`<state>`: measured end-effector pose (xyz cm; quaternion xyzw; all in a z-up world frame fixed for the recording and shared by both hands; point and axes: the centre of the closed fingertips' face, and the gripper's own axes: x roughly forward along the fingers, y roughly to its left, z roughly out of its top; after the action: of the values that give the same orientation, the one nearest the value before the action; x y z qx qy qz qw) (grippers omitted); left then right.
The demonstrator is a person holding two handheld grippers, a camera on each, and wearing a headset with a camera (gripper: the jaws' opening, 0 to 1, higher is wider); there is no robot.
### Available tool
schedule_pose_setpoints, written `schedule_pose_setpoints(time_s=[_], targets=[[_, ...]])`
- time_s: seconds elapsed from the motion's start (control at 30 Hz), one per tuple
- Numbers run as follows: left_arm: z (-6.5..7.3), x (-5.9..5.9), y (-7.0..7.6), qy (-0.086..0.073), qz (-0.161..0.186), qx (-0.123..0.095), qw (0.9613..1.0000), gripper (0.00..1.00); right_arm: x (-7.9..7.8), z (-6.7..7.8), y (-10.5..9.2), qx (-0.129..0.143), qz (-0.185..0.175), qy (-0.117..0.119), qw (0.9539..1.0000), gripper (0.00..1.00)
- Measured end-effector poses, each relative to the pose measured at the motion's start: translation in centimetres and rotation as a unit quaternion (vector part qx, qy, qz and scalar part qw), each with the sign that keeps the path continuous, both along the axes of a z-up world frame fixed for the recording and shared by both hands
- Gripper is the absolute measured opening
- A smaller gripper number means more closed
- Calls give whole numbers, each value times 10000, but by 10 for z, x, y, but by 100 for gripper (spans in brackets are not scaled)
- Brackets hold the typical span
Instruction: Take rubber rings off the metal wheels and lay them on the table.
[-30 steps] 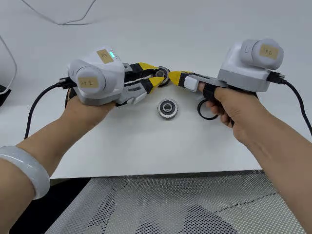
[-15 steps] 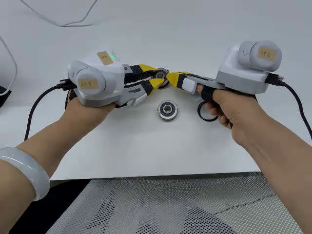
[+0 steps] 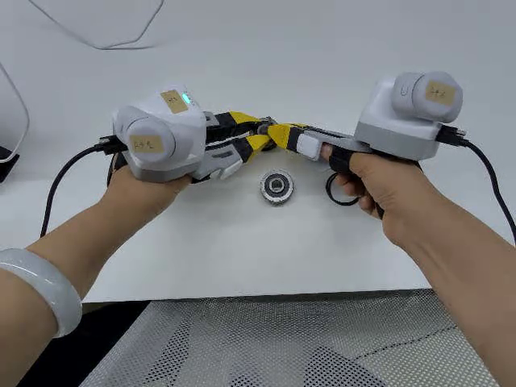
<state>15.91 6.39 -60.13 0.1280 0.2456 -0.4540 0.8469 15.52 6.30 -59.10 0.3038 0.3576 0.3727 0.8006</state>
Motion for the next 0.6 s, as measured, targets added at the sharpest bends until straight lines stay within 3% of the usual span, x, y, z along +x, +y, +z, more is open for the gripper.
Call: schedule_pose_setpoints(time_s=[0.2,0.43,0.6], targets=[[0,0,0,-2,-2,-1,10000,13,-6,7,3,89,96,-36,9999,1],[0,-1,1,64,-43,-22,10000,14,-2,2,0,108,-83,43,9999,1],[8,-4,5,-5,-36,-55,10000,17,-1,4,1,153,-121,65,9998,1]])
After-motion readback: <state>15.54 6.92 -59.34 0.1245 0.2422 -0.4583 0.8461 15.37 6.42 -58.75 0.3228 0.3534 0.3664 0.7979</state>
